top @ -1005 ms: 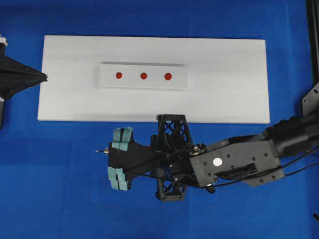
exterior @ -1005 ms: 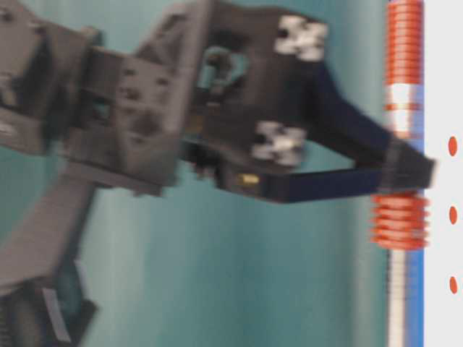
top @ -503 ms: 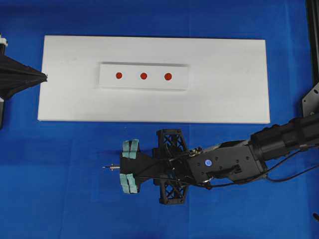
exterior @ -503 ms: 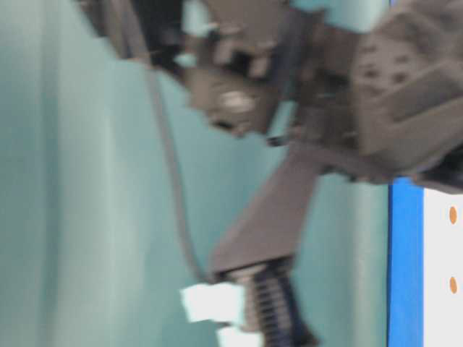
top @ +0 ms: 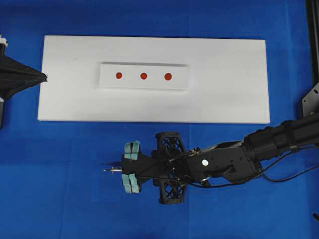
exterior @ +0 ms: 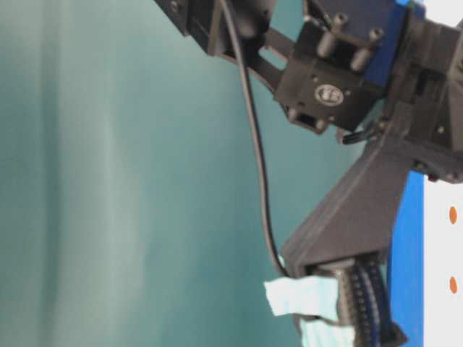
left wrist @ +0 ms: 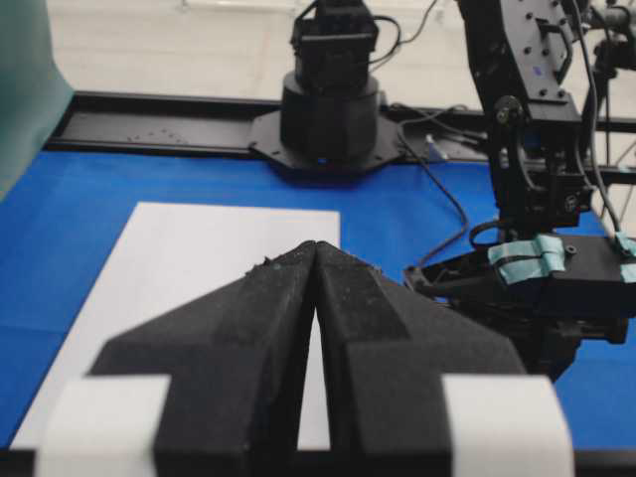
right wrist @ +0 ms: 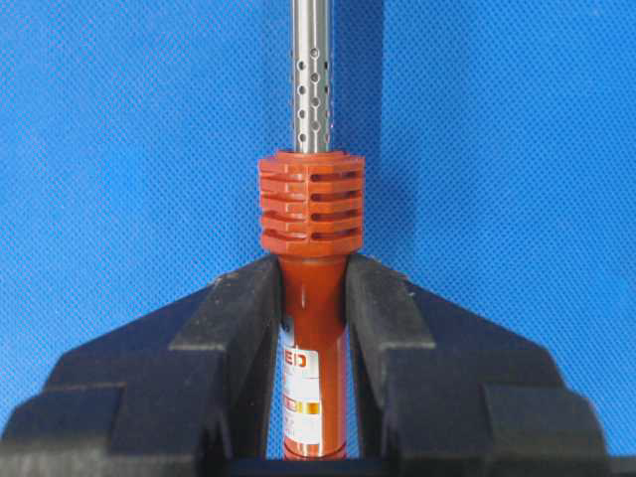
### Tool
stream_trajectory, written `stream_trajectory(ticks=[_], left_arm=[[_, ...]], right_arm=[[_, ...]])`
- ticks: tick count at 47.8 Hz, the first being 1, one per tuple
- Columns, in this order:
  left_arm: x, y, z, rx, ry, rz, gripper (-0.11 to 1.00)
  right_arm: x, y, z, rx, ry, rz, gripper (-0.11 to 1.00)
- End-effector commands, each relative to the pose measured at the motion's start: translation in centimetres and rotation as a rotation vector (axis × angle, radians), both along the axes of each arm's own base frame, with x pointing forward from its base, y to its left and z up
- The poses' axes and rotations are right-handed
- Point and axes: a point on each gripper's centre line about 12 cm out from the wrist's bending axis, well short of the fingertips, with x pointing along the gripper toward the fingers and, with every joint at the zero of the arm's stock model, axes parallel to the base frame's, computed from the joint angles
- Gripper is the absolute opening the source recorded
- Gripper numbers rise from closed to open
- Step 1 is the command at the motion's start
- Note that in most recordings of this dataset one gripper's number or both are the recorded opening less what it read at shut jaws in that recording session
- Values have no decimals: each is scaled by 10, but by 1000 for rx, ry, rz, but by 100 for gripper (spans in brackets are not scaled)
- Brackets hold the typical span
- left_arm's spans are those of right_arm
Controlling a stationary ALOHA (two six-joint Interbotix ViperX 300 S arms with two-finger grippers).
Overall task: Touch the tip of the soldering iron to the mark.
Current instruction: 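Lower the iron onto the blue table and open the right gripper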
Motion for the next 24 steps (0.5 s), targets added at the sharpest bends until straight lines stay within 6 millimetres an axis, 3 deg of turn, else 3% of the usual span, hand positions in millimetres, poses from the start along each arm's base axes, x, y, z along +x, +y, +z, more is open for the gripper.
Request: stream_trajectory(ticks=[1,9,13,24], left_arm=[[1,0,3,0,-9,0,0],[1,0,3,2,-9,0,0],[1,0,4,0,-11,0,0],[1,0,3,2,-8,0,0]], right_arm=[[3,0,12,12,-35,2,7],[4,0,11,15,-41,-1,8],[5,1,12,19,-50,2,21],[5,-1,12,15,-49,1,89]])
